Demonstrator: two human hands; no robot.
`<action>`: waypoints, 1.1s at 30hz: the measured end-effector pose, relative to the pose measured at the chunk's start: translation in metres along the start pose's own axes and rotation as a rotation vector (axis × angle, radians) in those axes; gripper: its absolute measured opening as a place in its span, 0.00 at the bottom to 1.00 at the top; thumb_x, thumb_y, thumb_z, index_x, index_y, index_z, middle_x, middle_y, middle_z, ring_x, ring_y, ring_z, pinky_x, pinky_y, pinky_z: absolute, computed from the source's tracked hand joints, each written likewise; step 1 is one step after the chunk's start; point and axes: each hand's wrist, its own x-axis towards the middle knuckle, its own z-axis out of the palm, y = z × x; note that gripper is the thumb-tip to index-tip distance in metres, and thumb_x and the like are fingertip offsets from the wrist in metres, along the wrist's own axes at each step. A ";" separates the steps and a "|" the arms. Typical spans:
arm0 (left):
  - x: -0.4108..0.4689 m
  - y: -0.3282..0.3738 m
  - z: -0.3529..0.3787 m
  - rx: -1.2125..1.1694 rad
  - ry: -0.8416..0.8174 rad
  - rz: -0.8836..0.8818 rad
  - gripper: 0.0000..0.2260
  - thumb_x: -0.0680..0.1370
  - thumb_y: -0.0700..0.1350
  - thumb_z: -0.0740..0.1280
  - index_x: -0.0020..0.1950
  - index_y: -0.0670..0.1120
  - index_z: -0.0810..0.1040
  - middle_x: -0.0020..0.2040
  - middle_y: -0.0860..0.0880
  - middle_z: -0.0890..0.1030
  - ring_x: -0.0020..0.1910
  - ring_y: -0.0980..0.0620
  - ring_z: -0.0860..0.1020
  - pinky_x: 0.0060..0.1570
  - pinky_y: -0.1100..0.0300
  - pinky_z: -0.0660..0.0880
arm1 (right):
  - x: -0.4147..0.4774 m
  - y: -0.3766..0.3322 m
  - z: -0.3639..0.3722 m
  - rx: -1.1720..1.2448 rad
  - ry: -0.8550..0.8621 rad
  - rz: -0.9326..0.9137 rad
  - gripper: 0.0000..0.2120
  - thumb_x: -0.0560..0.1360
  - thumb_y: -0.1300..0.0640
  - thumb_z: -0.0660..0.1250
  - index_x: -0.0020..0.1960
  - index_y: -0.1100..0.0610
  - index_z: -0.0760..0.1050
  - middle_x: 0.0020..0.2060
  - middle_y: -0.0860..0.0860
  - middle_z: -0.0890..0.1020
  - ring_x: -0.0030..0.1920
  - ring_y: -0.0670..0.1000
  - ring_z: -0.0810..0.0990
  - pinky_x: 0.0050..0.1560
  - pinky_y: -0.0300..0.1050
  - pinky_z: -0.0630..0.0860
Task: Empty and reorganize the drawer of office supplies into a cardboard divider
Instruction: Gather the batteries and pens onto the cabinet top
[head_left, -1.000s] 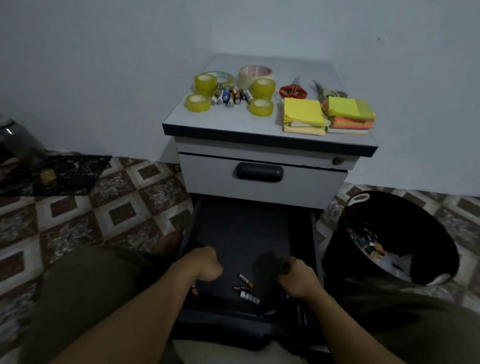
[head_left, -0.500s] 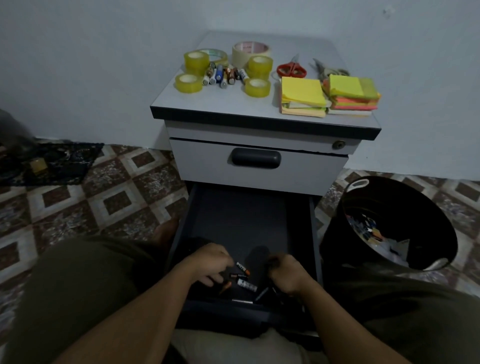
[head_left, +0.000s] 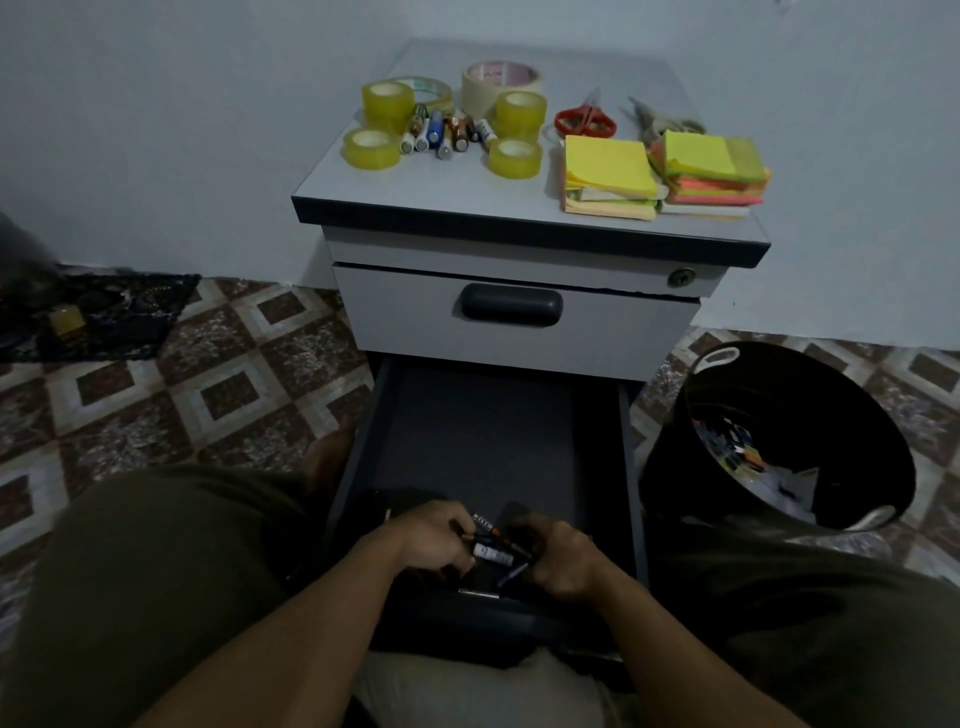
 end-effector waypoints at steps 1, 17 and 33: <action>0.001 -0.001 0.000 0.012 0.002 0.016 0.19 0.73 0.39 0.74 0.62 0.48 0.77 0.52 0.50 0.80 0.45 0.55 0.79 0.39 0.68 0.76 | -0.001 -0.001 -0.001 -0.015 -0.016 -0.016 0.33 0.64 0.51 0.81 0.67 0.48 0.75 0.59 0.46 0.81 0.59 0.46 0.79 0.53 0.28 0.72; 0.018 -0.009 0.008 0.243 -0.067 0.069 0.10 0.71 0.41 0.76 0.50 0.53 0.82 0.44 0.55 0.79 0.47 0.56 0.77 0.40 0.69 0.71 | 0.001 -0.011 -0.003 -0.138 -0.131 -0.103 0.13 0.74 0.56 0.69 0.58 0.52 0.83 0.58 0.49 0.84 0.58 0.47 0.81 0.54 0.33 0.73; 0.017 -0.012 0.005 0.366 0.026 0.194 0.06 0.69 0.47 0.79 0.44 0.49 0.87 0.45 0.52 0.84 0.44 0.57 0.80 0.42 0.67 0.74 | -0.002 -0.011 -0.004 -0.123 -0.155 -0.111 0.14 0.73 0.56 0.73 0.59 0.52 0.82 0.57 0.48 0.83 0.56 0.46 0.80 0.51 0.34 0.73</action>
